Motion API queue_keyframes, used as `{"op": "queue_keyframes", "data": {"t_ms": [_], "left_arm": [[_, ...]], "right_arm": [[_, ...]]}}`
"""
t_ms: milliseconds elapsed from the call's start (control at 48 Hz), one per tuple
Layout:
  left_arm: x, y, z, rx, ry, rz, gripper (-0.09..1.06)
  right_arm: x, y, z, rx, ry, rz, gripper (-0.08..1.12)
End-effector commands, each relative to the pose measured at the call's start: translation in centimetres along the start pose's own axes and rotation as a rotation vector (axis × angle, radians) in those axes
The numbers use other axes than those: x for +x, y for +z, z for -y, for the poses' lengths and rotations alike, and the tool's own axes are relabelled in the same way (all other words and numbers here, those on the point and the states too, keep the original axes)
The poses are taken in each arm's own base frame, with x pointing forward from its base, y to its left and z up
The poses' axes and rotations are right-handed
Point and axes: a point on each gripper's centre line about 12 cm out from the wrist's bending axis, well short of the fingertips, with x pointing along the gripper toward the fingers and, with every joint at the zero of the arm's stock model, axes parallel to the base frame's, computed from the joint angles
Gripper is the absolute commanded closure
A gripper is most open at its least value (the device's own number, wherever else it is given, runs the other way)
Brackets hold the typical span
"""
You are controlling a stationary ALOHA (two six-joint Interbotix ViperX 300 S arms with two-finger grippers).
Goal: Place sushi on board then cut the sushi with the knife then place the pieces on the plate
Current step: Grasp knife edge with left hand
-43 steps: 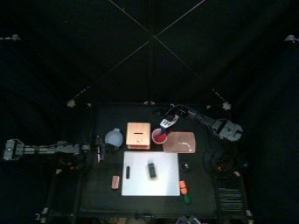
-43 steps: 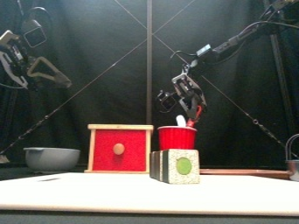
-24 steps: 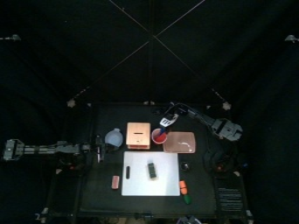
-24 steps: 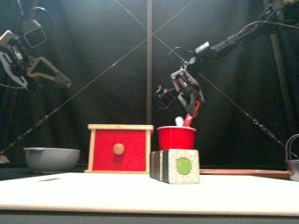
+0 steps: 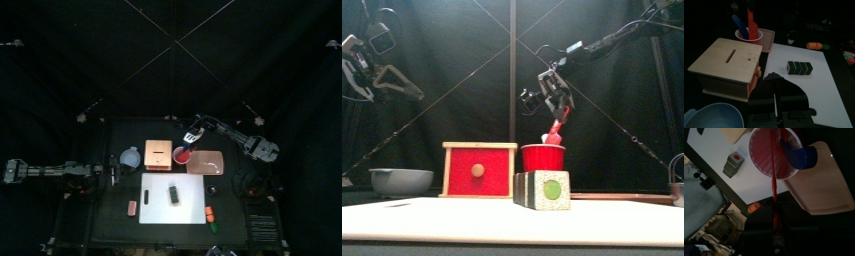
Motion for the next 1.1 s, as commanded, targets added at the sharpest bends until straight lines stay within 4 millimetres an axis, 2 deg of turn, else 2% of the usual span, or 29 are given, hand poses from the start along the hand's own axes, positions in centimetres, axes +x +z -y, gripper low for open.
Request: {"op": "queue_keyframes", "data": {"t_ms": [21,229,479,833,979,1104], "left_arm": [[0.2,0.9,0.0,-0.001,0.001,0.023,0.97],[0.2,0.9,-0.1,-0.004,0.006,0.025,0.97],[0.2,1.2,-0.2,-0.003,0.011,0.038,0.97],[0.2,1.8,-0.3,-0.007,0.020,0.059,0.97],[0.3,2.3,-0.3,-0.007,0.020,0.082,0.97],[0.3,2.8,-0.2,-0.007,0.018,0.108,0.97]], "right_arm": [[-3.3,-1.3,-1.4,-0.040,-0.001,0.084,0.69],[-5.1,-2.5,-1.6,-0.046,-0.008,0.129,0.69],[-7.1,-4.7,-2.0,-0.063,-0.049,0.176,0.69],[-11.2,-10.4,-4.1,-0.127,-0.126,0.358,0.69],[-11.3,-12.1,-5.6,-0.186,-0.121,0.484,0.69],[-9.9,-13.0,-7.0,-0.257,-0.106,0.599,0.69]]}}
